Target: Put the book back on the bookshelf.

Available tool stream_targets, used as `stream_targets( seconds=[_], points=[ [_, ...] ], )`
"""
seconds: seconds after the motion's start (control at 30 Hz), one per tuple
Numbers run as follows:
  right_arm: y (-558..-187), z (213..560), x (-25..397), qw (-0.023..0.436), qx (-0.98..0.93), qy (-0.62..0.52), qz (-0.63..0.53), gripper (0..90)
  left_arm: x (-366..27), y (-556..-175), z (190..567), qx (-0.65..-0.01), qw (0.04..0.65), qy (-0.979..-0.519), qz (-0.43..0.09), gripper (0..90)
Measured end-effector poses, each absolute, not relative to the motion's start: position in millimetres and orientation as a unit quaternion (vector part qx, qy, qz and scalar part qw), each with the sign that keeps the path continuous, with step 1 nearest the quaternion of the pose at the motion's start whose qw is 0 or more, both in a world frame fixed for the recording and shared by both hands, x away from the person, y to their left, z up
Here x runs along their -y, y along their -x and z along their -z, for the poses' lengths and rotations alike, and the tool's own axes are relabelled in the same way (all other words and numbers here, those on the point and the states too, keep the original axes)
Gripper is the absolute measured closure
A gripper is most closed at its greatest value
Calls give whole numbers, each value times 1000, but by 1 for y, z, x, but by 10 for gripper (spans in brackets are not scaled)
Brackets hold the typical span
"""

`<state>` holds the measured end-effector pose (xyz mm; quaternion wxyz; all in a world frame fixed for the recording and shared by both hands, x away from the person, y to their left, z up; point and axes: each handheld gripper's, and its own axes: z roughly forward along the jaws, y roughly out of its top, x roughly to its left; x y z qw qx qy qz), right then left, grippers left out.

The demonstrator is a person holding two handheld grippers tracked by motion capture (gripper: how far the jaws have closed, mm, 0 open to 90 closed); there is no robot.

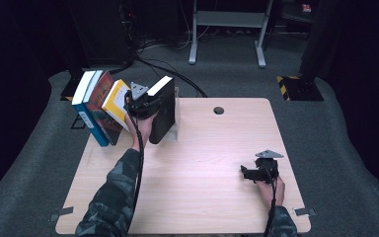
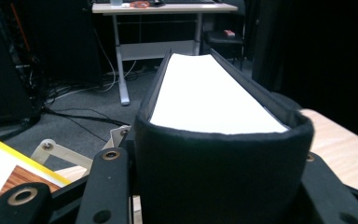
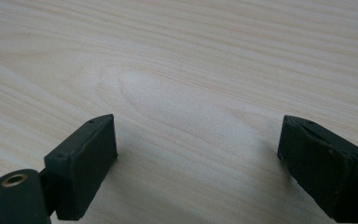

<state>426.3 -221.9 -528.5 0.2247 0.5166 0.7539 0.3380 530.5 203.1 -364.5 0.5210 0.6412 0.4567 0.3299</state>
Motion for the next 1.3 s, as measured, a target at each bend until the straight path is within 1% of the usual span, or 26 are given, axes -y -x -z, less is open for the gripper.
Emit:
stream_targets(
  seconds=[0.23, 0.5, 0.67, 0.93, 1.1, 1.2, 1.3],
  points=[
    [-426, 529, 222, 225, -755, -516, -337, 110, -200, -537, 382, -472, 523, -627, -334, 541],
    [-426, 529, 222, 226, -754, -516, -337, 111, -196, -529, 394, -467, 516, -636, -334, 539],
    [-426, 529, 222, 227, -757, -513, -335, 112, -194, -519, 395, -457, 499, -656, -335, 536],
    [-426, 529, 221, 226, -753, -518, -337, 114, -207, -507, 400, -464, 486, -673, -309, 529],
    [-426, 529, 221, 226, -753, -518, -337, 114, -208, -507, 397, -460, 478, -685, -301, 524],
    [-426, 529, 221, 226, -753, -518, -337, 114, -209, -509, 393, -460, 483, -685, -292, 498],
    [-426, 529, 222, 226, -754, -516, -337, 114, -209, -515, 385, -454, 474, -703, -273, 414]
  ],
)
